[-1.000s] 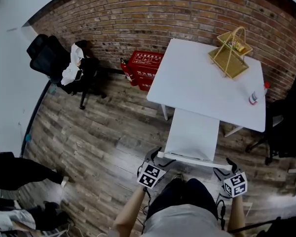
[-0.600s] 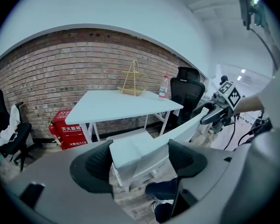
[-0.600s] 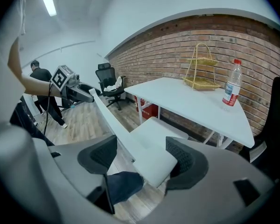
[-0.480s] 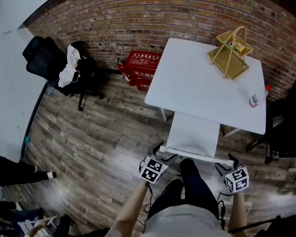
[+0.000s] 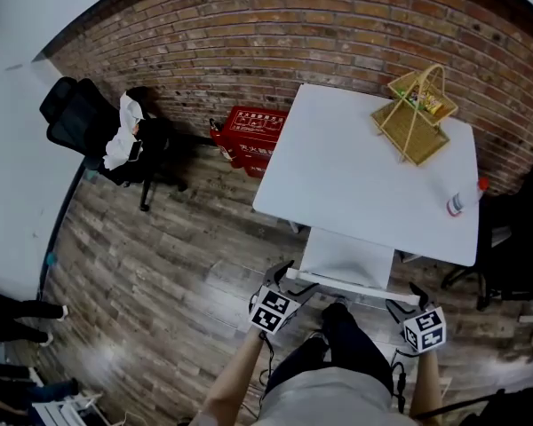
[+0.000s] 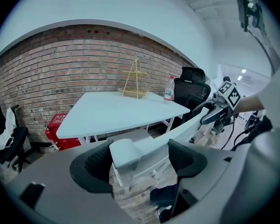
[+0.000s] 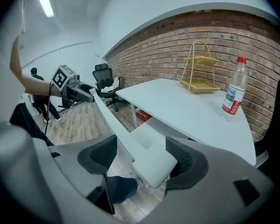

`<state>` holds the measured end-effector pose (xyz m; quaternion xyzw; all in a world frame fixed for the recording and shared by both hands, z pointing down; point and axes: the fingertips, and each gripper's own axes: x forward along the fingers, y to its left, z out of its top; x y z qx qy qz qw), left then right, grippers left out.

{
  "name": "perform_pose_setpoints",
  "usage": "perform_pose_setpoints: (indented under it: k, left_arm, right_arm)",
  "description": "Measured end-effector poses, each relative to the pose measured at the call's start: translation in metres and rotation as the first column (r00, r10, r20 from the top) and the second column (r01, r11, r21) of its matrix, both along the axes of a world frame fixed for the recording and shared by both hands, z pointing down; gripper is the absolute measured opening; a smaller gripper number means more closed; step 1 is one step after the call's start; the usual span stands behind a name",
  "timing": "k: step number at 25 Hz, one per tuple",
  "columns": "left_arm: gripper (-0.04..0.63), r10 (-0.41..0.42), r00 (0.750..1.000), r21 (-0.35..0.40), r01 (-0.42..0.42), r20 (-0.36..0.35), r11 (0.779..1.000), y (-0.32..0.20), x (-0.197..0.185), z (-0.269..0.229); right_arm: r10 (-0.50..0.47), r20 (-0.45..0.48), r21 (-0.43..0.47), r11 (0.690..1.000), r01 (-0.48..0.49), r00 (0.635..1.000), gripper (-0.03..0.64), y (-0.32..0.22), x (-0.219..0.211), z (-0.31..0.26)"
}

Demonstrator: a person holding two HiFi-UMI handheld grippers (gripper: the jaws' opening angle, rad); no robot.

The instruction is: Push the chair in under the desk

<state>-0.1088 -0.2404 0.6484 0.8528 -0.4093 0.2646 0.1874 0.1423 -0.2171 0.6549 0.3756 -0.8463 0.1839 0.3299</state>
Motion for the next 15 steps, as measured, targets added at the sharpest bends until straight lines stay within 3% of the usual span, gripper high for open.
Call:
perform_pose_setpoints:
  k: [15]
  left_arm:
    - [0.371, -0.003, 1.000, -0.008, 0.003, 0.013, 1.000, -0.079, 0.014, -0.005]
  right_arm:
    - [0.003, -0.003, -0.009, 1.000, -0.003, 1.000, 0.333, -0.080, 0.014, -0.007]
